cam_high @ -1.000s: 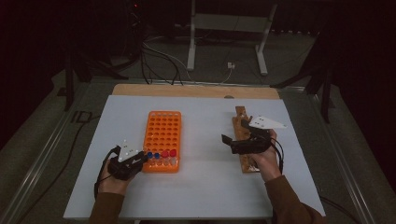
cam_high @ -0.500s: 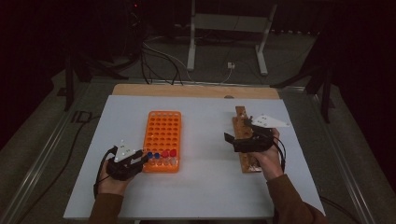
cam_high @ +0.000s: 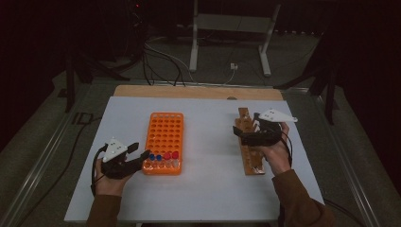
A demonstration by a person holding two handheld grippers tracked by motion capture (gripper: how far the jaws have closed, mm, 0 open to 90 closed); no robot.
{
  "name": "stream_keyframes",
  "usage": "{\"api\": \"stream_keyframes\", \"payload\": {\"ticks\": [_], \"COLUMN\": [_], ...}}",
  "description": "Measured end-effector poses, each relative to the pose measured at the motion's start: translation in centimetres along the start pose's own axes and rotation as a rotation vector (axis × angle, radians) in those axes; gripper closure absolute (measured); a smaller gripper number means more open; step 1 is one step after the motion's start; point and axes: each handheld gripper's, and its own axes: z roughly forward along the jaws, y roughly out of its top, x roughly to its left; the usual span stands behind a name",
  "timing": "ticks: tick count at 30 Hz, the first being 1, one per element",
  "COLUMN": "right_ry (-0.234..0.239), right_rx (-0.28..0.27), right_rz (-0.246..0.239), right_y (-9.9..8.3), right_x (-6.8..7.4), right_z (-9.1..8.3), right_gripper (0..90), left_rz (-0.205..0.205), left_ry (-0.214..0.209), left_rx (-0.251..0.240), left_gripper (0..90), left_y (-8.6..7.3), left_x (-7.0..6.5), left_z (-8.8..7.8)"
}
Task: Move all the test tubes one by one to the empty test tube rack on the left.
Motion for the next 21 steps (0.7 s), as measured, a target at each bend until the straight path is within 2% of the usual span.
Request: {"api": "stream_keyframes", "payload": {"ticks": [6,9,14,17,21], "right_ry": [-0.04,-0.05,-0.092,-0.105,-0.125], "right_rx": [0.035,0.035,0.053,0.075,0.097], "right_rz": [0.03,0.039,0.046,0.041,0.045], "right_y": [0.2,0.6,0.7,0.3,-0.4], "right_x": [-1.7,-2.6,-3.8,-4.3,-5.0], "right_z": [0.9,1.1,2.1,2.8,3.8], "right_gripper": [6.6,9.2,17.8,29.0,42.6], "left_rz": [-0.021,-0.027,-0.04,-0.043,-0.06], "left_ry": [0.027,0.042,0.064,0.08,0.093], "left_rx": [-0.034,-0.054,-0.078,-0.084,-0.083], "left_gripper": [34.5,28.3,18.5,14.8,4.1], "left_y": [0.7,1.1,1.7,1.9,2.1], "left_x": [0.3,0.2,0.1,0.0,-0.1], "left_z": [0.0,0.1,0.5,0.6,0.9]}}
